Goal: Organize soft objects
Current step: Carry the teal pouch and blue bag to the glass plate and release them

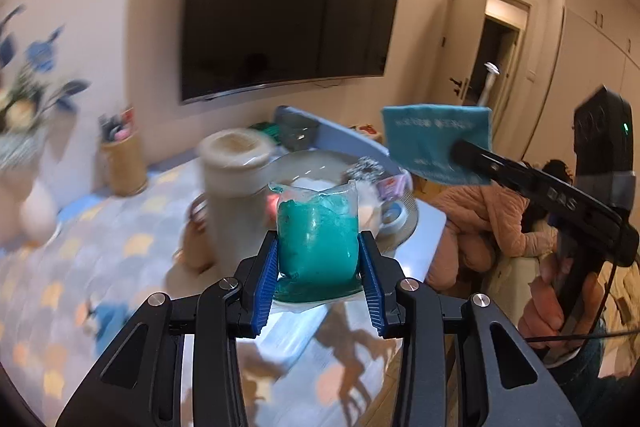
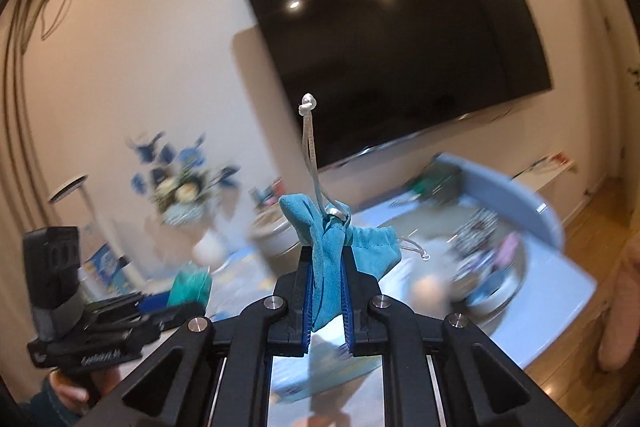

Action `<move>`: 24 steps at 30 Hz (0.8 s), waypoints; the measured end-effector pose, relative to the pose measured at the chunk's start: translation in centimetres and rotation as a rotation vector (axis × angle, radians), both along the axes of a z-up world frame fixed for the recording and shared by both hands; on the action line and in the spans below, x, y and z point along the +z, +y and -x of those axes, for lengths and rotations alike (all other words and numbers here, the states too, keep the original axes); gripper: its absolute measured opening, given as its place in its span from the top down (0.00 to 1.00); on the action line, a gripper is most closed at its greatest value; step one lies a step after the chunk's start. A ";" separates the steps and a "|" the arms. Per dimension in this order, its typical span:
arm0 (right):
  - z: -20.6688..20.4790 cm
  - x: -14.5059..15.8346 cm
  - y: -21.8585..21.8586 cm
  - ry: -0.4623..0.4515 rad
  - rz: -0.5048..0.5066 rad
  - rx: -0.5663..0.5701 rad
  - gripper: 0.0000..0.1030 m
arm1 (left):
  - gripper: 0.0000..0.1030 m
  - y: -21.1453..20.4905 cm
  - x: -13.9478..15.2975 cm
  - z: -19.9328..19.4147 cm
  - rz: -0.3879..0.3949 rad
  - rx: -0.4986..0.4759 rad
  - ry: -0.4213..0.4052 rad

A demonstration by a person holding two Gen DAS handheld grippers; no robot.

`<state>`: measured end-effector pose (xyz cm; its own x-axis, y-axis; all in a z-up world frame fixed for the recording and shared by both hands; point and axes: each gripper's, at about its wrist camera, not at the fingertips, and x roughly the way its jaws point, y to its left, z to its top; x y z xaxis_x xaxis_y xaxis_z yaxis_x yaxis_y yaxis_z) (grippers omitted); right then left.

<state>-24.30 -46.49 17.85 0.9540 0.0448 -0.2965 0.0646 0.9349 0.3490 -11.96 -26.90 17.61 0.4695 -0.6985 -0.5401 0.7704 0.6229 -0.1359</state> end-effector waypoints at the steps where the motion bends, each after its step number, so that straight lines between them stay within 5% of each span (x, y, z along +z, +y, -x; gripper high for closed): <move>1: -0.4 0.2 -1.0 0.003 0.003 -0.018 0.89 | 0.65 -1.3 0.1 -0.3 -0.002 -0.007 -0.002; 9: -6.1 -0.4 -8.1 0.083 -0.021 -0.110 0.89 | 0.65 -8.8 -2.1 -3.1 -0.064 -0.029 0.055; 16: -11.8 -0.1 -9.8 0.117 0.020 -0.088 0.89 | 0.64 -13.1 -3.0 -5.0 -0.094 0.010 -0.030; 18: -13.7 -0.6 -10.0 0.163 0.031 -0.064 0.88 | 0.50 -13.9 -3.3 -5.2 -0.105 0.024 -0.070; 20: -15.2 -1.6 -10.2 0.231 0.028 -0.010 0.83 | 0.23 -14.2 -3.6 -5.0 -0.104 0.036 -0.111; 24: -14.9 -3.9 -11.3 0.296 -0.019 0.006 0.48 | 0.22 -14.6 -4.6 -5.1 -0.114 0.003 -0.076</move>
<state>-9.42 -57.82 13.99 0.8261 0.0583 -0.5606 0.1608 0.9289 0.3336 -6.84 -41.49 13.03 0.5140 -0.6332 -0.5787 0.7741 0.6330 -0.0051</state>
